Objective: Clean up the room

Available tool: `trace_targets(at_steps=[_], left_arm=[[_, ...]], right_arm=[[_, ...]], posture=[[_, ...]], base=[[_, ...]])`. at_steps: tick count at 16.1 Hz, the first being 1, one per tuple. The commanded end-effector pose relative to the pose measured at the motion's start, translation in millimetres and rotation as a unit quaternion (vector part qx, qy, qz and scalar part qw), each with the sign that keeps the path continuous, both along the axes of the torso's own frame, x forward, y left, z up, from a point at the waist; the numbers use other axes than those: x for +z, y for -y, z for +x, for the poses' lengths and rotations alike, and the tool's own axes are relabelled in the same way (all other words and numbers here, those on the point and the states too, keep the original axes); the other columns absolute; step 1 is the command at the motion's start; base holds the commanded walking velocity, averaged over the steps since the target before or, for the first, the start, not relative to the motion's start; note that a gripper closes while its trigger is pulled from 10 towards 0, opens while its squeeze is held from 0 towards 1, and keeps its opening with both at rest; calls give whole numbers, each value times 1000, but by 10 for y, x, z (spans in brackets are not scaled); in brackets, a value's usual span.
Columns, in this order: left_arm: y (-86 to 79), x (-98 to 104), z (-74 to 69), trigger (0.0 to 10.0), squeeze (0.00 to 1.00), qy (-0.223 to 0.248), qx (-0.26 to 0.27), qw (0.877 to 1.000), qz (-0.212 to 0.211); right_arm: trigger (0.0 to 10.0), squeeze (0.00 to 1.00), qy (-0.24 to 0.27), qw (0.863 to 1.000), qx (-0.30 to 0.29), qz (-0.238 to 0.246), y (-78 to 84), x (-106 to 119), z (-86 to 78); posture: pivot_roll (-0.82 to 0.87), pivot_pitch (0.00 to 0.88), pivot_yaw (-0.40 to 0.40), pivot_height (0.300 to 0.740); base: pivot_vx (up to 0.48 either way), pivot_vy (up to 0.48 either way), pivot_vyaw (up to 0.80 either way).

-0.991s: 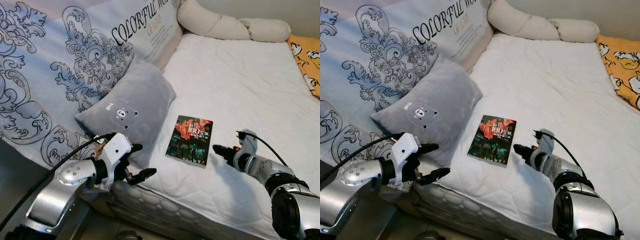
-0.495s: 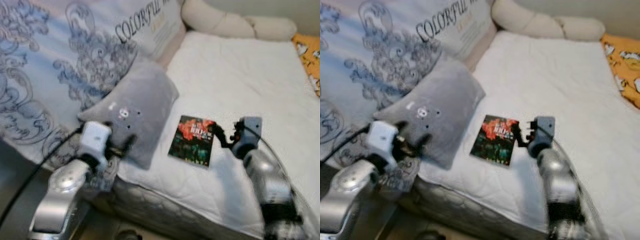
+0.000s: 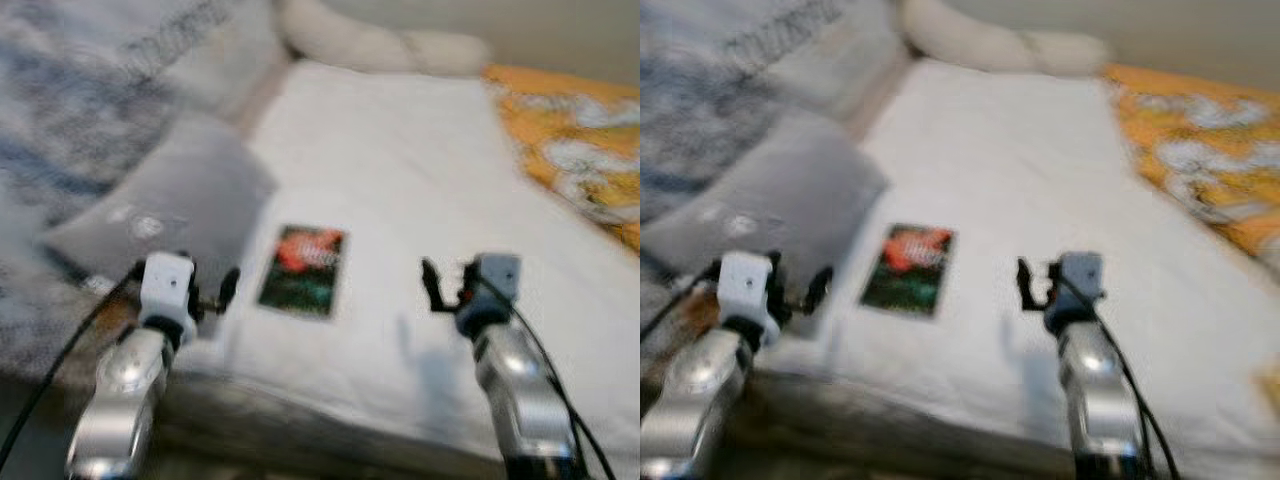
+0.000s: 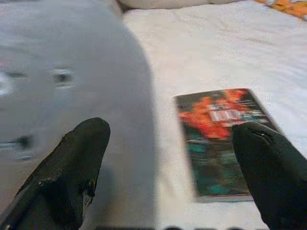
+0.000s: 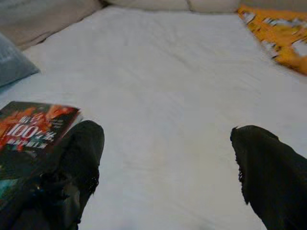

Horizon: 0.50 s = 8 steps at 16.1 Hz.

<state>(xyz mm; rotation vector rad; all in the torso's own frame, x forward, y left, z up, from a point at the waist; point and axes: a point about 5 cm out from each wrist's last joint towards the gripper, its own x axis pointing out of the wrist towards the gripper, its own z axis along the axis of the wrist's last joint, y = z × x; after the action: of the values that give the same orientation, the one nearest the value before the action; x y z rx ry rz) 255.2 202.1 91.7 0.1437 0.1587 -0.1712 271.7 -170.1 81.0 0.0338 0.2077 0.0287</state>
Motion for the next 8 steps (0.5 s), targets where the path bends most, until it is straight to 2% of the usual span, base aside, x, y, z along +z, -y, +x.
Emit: trace_targets(at_steps=[1, 4, 8], left_arm=[[39, 4, 7, 10000, 0, 7, -1, 1000, 1], [127, 26, 29, 10000, 0, 14, 2, 1000, 1], [163, 48, 42, 10000, 0, 21, 5, 1000, 3]], right_arm=[[10000, 1000, 4, 1000, -5, -13, 21, 62, 32], [10000, 1000, 1, 1000, -3, -22, -9, 86, 73], [10000, 996, -7, 1000, -11, -25, 18, 87, 71]], posture=[[146, 0, -16, 740], [144, 0, -17, 740], [140, 0, -20, 740]], base=[[0, -480, 0], [0, -480, 0], [0, -480, 0]])
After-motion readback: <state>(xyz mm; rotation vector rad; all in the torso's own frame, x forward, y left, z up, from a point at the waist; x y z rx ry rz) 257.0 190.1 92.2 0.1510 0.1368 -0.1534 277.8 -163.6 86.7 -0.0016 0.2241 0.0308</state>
